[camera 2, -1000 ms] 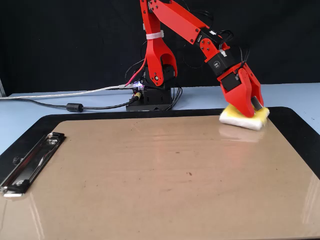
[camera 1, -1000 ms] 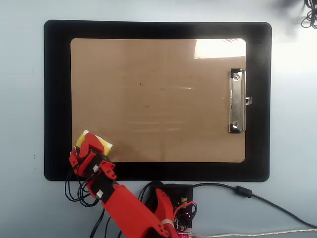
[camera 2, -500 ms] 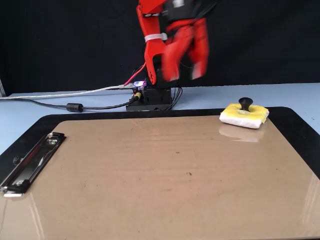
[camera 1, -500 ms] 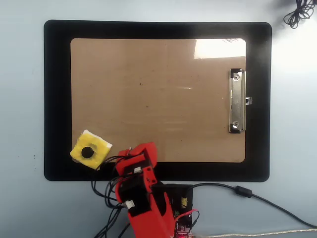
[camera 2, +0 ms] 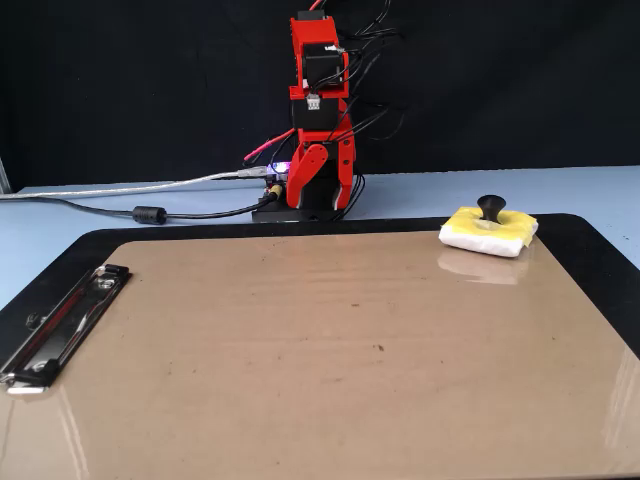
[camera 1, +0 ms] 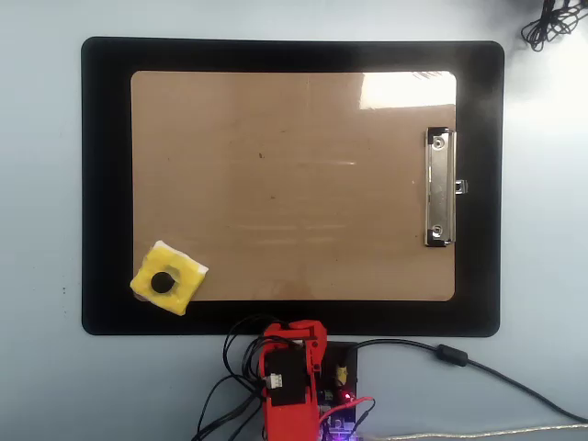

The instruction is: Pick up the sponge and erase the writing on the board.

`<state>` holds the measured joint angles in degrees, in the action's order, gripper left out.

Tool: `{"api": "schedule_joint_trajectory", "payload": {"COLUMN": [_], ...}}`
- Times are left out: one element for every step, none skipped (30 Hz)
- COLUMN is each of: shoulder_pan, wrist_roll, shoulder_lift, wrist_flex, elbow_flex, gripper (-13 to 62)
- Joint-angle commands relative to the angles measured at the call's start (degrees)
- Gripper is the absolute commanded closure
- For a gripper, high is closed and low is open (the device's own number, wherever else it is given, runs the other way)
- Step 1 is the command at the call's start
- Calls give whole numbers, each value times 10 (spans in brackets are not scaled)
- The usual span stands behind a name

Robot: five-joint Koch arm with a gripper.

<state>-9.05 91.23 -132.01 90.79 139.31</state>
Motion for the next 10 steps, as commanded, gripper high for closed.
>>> {"api": "schedule_joint_trajectory", "payload": {"shoulder_pan": [-8, -9, -9, -8, -8, -8, -8, -8, -8, -8], "wrist_roll": [53, 50, 50, 50, 50, 50, 50, 50, 50, 50], "shoulder_lift": [-26, -26, -26, -26, -26, -26, -26, -26, -26, -26], "wrist_flex": [32, 30, 30, 29, 29, 28, 28, 28, 29, 28], "elbow_flex": [12, 12, 12, 11, 12, 11, 12, 11, 12, 12], "gripper": [152, 150, 150, 150, 150, 150, 150, 150, 150, 150]}}
